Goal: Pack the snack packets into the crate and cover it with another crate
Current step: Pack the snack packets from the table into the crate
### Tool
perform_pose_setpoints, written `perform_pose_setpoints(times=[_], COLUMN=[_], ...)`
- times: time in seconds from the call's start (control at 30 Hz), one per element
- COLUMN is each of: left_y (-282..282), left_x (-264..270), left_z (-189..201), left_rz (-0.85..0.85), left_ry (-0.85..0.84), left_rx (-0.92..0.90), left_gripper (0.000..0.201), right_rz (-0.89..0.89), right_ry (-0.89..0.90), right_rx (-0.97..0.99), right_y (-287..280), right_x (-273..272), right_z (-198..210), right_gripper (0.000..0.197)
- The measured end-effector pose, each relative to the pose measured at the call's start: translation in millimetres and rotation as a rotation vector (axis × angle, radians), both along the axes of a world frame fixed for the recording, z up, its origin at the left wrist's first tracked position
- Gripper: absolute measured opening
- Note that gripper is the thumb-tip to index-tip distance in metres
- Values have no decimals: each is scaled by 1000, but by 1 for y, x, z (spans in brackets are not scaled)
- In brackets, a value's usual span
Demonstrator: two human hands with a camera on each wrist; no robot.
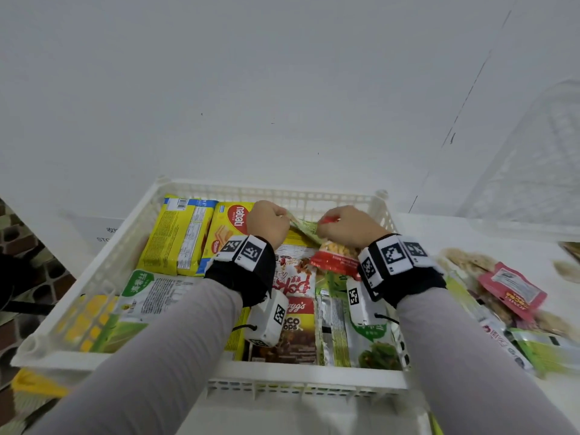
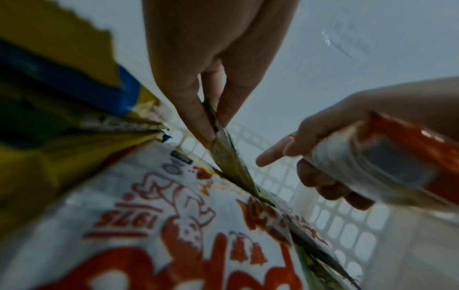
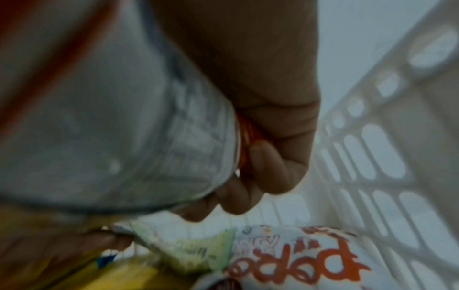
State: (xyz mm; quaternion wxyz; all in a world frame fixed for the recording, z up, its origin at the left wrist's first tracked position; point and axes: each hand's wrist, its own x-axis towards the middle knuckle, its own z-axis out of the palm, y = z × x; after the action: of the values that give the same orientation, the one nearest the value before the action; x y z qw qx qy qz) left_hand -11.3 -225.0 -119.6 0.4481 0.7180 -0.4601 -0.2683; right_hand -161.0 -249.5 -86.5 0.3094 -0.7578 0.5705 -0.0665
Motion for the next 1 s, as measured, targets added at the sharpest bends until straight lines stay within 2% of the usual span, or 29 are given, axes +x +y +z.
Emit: perform_pose_setpoints(times=[0.07, 0.2, 0.37, 0.47, 0.57, 0.63, 0.7, 0.8, 0.9, 1.0], left_y=[2, 6, 11, 14, 15, 14, 14, 16, 19, 17], left_x=[3, 5, 3, -2, -8, -9, -11, -13, -10, -6], left_z=[4, 8, 11, 14, 13, 13, 14, 14, 14, 10], left_rz=[-44, -181, -225, -230, -298, -405, -554, -732, -768, -751], left_ry=[-262, -586, -801, -921, -1048, -1043, -990, -1040, -1022, -1019], left_rx=[51, 213, 323, 363, 308, 261, 317, 494, 618, 699], left_gripper=[20, 17, 25, 25, 25, 21, 19, 38, 62, 77], right_rz=[78, 172, 160, 142, 135, 137, 120, 82, 55, 59], right_ry=[121, 355, 484, 495, 485, 492, 501, 480, 449, 417], right_rx=[55, 134, 196, 195, 163, 129, 112, 174, 224, 255], right_y=[7, 14, 12, 15, 19, 19, 20, 21, 21, 20], right_x=[7, 15, 20, 23, 24, 24, 23, 23, 20, 15], right_z=[-3, -9, -15, -19, -21, -21, -20, -22, -24, -24], right_gripper=[42, 58, 72, 78, 79, 77, 78, 85, 88, 86])
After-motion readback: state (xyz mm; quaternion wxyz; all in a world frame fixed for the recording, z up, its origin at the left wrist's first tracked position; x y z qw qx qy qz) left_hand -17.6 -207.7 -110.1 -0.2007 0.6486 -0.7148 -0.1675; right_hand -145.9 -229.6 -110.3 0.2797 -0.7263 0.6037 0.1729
